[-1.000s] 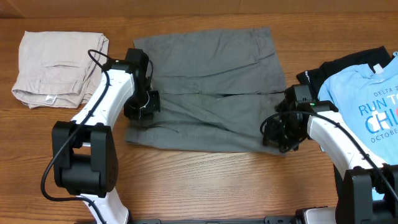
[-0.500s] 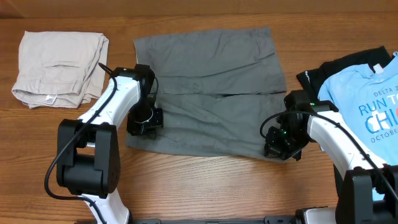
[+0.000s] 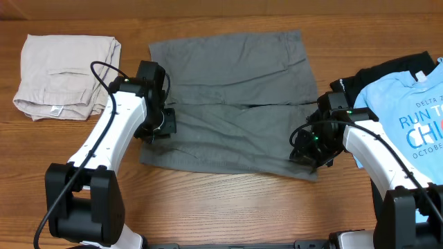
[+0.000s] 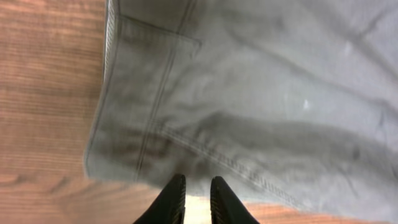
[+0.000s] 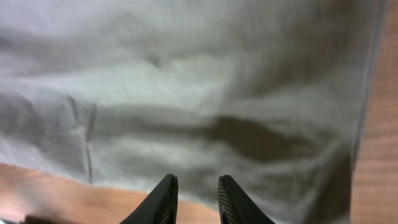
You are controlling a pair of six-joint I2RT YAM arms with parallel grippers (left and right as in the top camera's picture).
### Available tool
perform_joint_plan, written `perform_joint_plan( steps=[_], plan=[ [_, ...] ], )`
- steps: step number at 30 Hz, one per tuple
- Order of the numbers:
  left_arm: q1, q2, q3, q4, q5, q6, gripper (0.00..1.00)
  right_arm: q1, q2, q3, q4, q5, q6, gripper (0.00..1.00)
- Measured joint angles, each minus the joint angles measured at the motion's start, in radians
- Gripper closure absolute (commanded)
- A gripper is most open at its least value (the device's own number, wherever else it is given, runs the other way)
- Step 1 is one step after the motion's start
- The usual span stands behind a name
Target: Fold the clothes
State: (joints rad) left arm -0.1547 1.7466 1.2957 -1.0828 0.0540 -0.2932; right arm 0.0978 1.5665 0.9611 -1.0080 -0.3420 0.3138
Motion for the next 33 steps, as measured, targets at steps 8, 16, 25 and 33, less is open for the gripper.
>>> perform_joint_plan(
  steps=[8, 16, 25, 33],
  plan=[
    [-0.001, 0.0, -0.134, 0.186, -0.006, 0.0, 0.82, 0.0, 0.0, -0.082, 0.127, 0.002, 0.001, 0.69],
    [-0.001, 0.0, -0.227, 0.188, 0.034, 0.0, 0.92, -0.003, 0.0, -0.206, 0.121, 0.069, 0.101, 0.69],
    [-0.003, 0.0, -0.23, 0.027, 0.115, 0.001, 0.96, -0.041, -0.002, -0.212, 0.062, 0.118, 0.181, 0.68],
    [-0.003, 0.0, -0.23, -0.053, 0.138, 0.001, 0.96, -0.204, -0.002, -0.211, 0.019, 0.148, 0.16, 0.65]
  ],
)
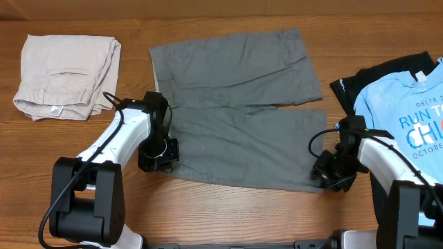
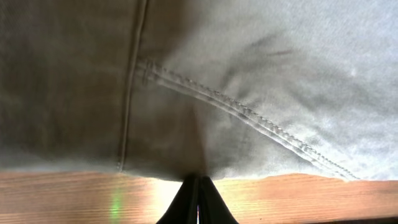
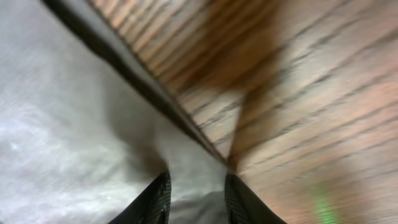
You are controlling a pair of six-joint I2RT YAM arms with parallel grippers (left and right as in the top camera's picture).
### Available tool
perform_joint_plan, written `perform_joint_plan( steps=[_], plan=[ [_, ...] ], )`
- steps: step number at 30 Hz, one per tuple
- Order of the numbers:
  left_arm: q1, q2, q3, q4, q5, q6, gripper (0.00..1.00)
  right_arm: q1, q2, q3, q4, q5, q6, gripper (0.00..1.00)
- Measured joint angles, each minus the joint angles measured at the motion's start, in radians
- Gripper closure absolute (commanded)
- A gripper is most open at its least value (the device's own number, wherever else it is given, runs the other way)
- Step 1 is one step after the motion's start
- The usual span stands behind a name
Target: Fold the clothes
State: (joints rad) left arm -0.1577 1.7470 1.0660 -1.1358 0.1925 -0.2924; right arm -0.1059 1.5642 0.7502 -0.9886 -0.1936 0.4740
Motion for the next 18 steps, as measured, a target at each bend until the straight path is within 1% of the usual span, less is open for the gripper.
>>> perform_joint_plan(
  steps=[2, 4, 5, 7, 9, 12, 15, 18],
  plan=[
    [0.0, 0.0, 0.0, -0.002, 0.022, 0.008, 0.96, -0.011, 0.002, 0.02, -0.039, -0.008, -0.035, 0.65],
    [0.0, -0.019, 0.002, -0.002, 0.032, 0.013, 0.96, -0.011, 0.005, 0.096, -0.131, -0.03, -0.073, 0.65],
    [0.0, -0.039, 0.004, 0.0, 0.032, 0.015, 0.96, -0.011, 0.005, 0.114, -0.137, -0.036, -0.08, 0.65],
    [0.0, -0.13, 0.02, 0.006, 0.028, 0.015, 0.96, -0.011, 0.003, 0.215, -0.188, -0.09, -0.124, 0.61],
    [0.0, -0.2, 0.038, 0.002, 0.008, 0.008, 0.96, -0.01, 0.002, 0.257, -0.209, -0.148, -0.167, 0.6],
    [0.0, -0.251, 0.051, 0.003, -0.06, -0.024, 0.96, 0.003, 0.002, 0.255, -0.212, -0.202, -0.21, 0.59],
    [0.0, -0.235, 0.035, 0.083, -0.098, -0.046, 0.96, 0.008, 0.002, 0.234, -0.162, -0.222, -0.225, 0.59],
    [0.0, -0.21, 0.007, 0.159, -0.119, -0.058, 0.96, 0.008, 0.002, 0.215, -0.15, -0.227, -0.234, 0.58]
  ],
)
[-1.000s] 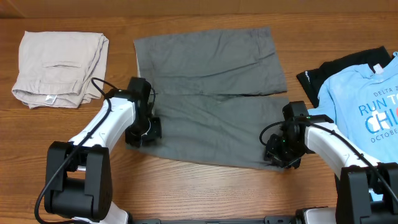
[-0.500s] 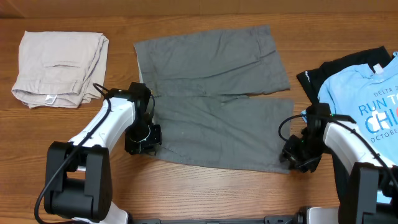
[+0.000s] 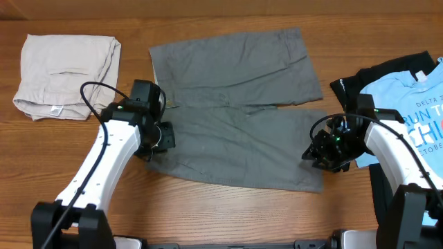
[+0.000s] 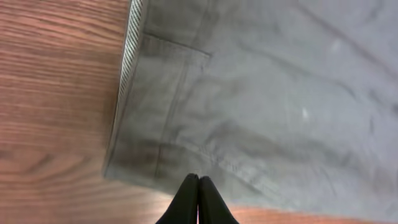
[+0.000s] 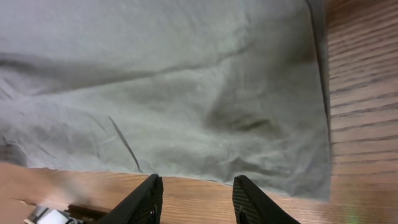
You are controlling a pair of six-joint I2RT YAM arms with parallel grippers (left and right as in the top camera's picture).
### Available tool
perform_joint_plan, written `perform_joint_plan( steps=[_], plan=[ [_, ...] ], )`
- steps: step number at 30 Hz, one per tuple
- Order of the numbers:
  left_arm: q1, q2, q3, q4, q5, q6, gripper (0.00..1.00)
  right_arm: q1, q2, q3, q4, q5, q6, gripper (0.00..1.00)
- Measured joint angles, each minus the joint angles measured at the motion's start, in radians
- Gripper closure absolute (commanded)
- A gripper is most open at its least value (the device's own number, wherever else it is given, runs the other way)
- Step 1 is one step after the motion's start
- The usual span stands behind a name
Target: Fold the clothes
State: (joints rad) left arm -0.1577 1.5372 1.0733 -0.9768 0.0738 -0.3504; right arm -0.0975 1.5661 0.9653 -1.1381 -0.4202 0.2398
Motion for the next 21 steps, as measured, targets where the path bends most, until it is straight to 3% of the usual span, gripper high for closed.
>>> perform_joint_plan(
  steps=[10, 21],
  plan=[
    [0.0, 0.179, -0.147, 0.095, -0.019, -0.055, 0.96, 0.0, 0.0, -0.005, 0.002, -0.002, -0.029, 0.58],
    [-0.006, 0.227, -0.153, -0.06, 0.023, -0.07, 0.96, 0.0, 0.0, -0.005, 0.003, 0.018, -0.031, 0.58]
  ],
)
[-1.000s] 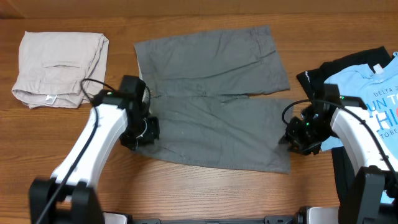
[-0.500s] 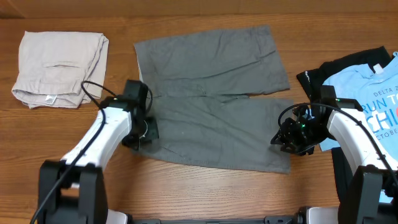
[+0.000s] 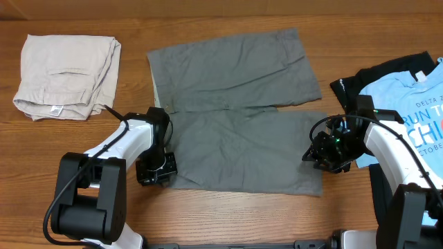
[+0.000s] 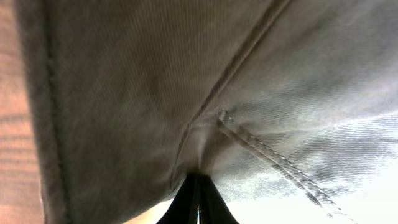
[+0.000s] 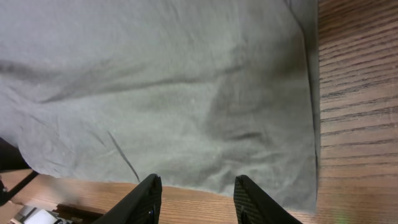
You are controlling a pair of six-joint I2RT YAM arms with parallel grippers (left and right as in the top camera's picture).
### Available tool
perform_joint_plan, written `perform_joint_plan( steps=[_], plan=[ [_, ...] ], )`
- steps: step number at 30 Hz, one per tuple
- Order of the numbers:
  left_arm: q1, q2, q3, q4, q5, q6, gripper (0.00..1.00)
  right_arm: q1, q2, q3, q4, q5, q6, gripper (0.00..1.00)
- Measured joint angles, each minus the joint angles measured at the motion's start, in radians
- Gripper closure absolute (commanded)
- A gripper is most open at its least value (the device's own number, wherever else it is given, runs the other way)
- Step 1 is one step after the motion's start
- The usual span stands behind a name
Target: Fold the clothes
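Observation:
Grey shorts point(image 3: 235, 90) lie spread flat at the table's middle, one leg behind the other. My left gripper point(image 3: 156, 170) is low at the near left corner and shut on the shorts' hem. In the left wrist view the cloth point(image 4: 280, 93) fills the frame and puckers at the shut gripper point(image 4: 198, 182). My right gripper point(image 3: 324, 156) hovers open above the near right corner. In the right wrist view the open gripper point(image 5: 198, 186) holds nothing, with the shorts point(image 5: 155, 81) lying flat below.
A folded beige garment point(image 3: 66, 69) lies at the back left. A light blue printed T-shirt point(image 3: 408, 117) rests on a black garment point(image 3: 346, 86) at the right edge. Bare wooden table point(image 3: 228, 214) runs along the front.
My left gripper, still shut, has moved from the shorts' left edge down to the near left corner and sits much closer to the cloth. The right gripper has hardly moved.
First both grippers stood slightly open over the wrinkled near leg's two ends. Then the left was shut on the near left hem and the right was low at the near right corner, the leg lying flatter. Later both were higher, the right open above the cloth. Now the left is low again.

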State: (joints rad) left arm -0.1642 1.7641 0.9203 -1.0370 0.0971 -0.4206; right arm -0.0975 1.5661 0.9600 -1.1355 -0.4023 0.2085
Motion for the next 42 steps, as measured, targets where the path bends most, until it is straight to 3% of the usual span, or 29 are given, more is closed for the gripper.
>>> perform_joint_plan(
  steps=[6, 11, 13, 14, 19, 26, 28, 31, 35, 42],
  plan=[
    [0.0, -0.031, -0.002, -0.071, 0.008, 0.0, 0.96, 0.0, 0.0, 0.0, 0.01, 0.002, 0.0, 0.57],
    [0.0, -0.239, 0.056, -0.085, 0.007, 0.0, 0.95, 0.0, 0.0, 0.0, 0.012, 0.003, 0.0, 0.53],
    [0.0, -0.329, 0.093, -0.066, -0.002, 0.0, 0.81, 0.0, 0.0, 0.0, 0.02, 0.003, -0.002, 0.49],
    [0.0, -0.377, 0.119, -0.044, -0.013, 0.004, 0.67, 0.0, 0.0, 0.0, 0.025, 0.003, 0.0, 0.45],
    [0.012, -0.417, 0.158, 0.059, -0.029, 0.033, 0.52, 0.0, 0.0, 0.0, 0.04, 0.004, -0.003, 0.36],
    [0.119, -0.282, 0.158, 0.237, 0.03, 0.106, 0.5, -0.001, 0.0, -0.001, 0.083, 0.006, -0.013, 0.35],
    [0.154, -0.206, 0.159, 0.316, 0.083, 0.126, 0.52, -0.009, 0.0, 0.009, 0.098, 0.008, -0.017, 0.3],
    [0.18, -0.115, 0.159, 0.409, 0.142, 0.142, 0.52, -0.027, 0.0, 0.031, 0.15, 0.038, -0.019, 0.0],
    [0.192, -0.028, 0.159, 0.497, 0.192, 0.152, 0.63, -0.035, 0.0, 0.037, 0.193, 0.11, -0.025, 0.0],
    [0.193, 0.066, 0.158, 0.594, 0.233, 0.163, 0.58, -0.035, 0.0, 0.037, 0.216, 0.164, -0.026, 0.0]
  ],
)
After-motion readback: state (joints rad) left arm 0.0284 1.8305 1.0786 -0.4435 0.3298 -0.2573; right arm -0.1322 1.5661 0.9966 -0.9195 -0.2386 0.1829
